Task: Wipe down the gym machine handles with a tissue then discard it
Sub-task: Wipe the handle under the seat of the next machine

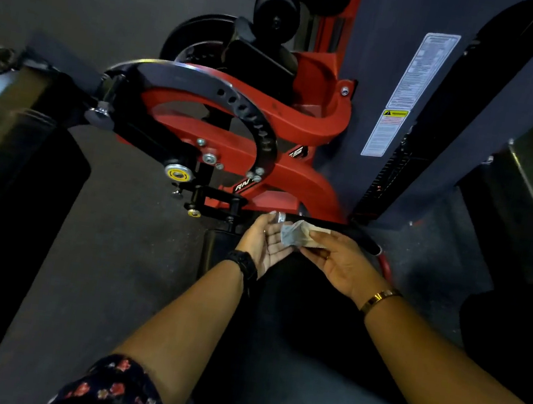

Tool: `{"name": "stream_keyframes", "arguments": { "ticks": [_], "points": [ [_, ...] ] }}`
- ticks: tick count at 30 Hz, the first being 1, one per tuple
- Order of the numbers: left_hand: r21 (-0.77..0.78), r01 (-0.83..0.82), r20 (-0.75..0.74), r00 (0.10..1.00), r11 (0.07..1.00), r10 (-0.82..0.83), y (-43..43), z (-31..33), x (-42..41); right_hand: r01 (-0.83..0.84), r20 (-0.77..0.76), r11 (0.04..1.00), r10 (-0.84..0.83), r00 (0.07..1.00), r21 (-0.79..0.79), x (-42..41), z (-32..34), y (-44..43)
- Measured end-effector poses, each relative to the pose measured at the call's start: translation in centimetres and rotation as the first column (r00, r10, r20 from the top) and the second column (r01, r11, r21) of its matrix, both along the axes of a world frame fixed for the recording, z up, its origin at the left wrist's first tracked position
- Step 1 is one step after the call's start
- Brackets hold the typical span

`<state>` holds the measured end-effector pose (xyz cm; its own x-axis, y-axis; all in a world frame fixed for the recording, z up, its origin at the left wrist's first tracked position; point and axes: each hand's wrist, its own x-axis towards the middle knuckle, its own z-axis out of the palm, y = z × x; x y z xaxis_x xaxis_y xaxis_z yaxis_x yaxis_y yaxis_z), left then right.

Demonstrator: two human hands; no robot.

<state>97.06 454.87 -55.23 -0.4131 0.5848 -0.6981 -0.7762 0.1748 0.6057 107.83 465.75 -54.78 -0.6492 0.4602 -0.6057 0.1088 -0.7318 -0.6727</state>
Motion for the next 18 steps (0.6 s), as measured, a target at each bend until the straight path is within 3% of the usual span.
{"name": "stream_keyframes", "arguments": {
  "ticks": [3, 6, 9, 11, 13, 16, 18],
  "points": [
    [-0.014, -0.003, -0.011, 1.000, 1.000, 0.002, 2.0, -1.8, -1.5, -0.006, 0.022, 1.000, 0.006, 1.000, 0.028, -1.3, -2.2, 1.9],
    [-0.059, -0.085, -0.113, 0.991, 0.995, 0.078, 3.8, -3.5, -3.0, 0.012, 0.047, 0.995, -0.017, 0.999, 0.102, -2.8, -4.0, 3.4],
    [-0.117, -0.136, -0.236, 0.966, 0.984, 0.106, 5.2, -6.3, -4.3, 0.043, 0.132, 0.953, -0.086, 0.988, 0.300, -4.5, -7.1, 4.6],
    [-0.166, -0.095, -0.289, 0.956, 0.982, 0.044, 5.7, -8.7, -4.8, -0.073, 0.294, 0.839, -0.106, 0.950, 0.538, -5.4, -9.2, 4.7],
    [-0.184, -0.088, -0.302, 0.953, 0.979, 0.029, 6.2, -10.6, -4.9, -0.205, 0.404, 0.707, -0.124, 0.906, 0.677, -6.2, -10.6, 4.4],
    [-0.100, -0.203, -0.186, 0.966, 0.974, 0.182, 6.9, -12.5, -5.2, -0.305, 0.382, 0.497, -0.057, 0.923, 0.812, -7.5, -12.1, 3.5],
    [-0.066, -0.301, -0.098, 0.951, 0.951, 0.294, 7.1, -13.8, -5.7, -0.403, 0.393, 0.304, 0.093, 0.915, 0.863, -8.3, -13.7, 2.6]
  ]
}}
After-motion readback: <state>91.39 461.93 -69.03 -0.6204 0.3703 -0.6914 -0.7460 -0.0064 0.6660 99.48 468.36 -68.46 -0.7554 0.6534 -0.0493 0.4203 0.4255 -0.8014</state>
